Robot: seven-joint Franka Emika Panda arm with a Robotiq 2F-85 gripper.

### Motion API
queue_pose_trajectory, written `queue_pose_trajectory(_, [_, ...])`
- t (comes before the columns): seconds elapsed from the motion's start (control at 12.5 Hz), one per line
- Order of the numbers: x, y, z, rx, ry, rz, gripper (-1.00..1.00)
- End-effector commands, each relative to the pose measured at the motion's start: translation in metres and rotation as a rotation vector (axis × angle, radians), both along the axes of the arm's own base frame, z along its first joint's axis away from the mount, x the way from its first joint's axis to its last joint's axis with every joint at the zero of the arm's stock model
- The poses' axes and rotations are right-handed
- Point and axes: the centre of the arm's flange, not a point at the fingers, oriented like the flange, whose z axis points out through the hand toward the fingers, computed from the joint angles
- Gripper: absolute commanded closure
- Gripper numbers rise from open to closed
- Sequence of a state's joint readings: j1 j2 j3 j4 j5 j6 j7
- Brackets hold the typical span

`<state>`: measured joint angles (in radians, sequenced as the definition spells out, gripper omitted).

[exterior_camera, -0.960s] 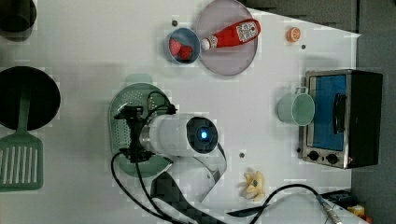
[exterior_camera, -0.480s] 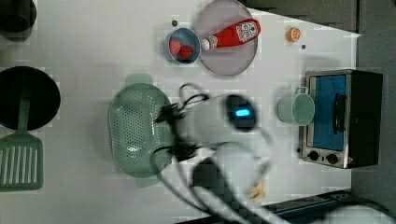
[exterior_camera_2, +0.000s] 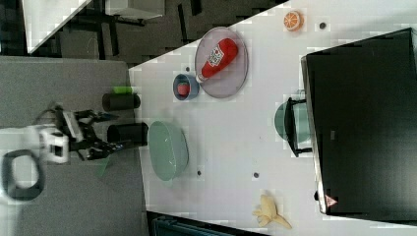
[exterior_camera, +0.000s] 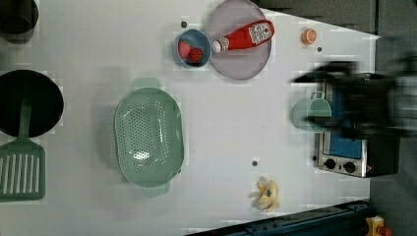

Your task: Drag strainer right to left.

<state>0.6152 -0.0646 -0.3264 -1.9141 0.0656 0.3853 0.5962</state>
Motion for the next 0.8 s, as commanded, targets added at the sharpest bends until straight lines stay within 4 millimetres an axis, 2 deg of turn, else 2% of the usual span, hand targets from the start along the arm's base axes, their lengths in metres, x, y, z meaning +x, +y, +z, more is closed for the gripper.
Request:
queue_pose_trajectory(0.08, [-0.003, -0.138, 0.016, -0.098, 0.038, 0.261, -1.00])
queue_pose_trajectory(0.24, [-0.016, -0.196, 0.036, -0.131, 0.014, 0.349, -1.00])
queue_pose_trajectory(0.32, [-0.020, -0.217, 0.040, -0.150, 0.008, 0.368, -1.00])
queue_pose_trajectory(0.4, [-0.022, -0.228, 0.040, -0.158, 0.008, 0.372, -1.00])
queue_pose_trajectory(0.8, [-0.020, -0.229, 0.037, -0.160, 0.012, 0.368, -1.00])
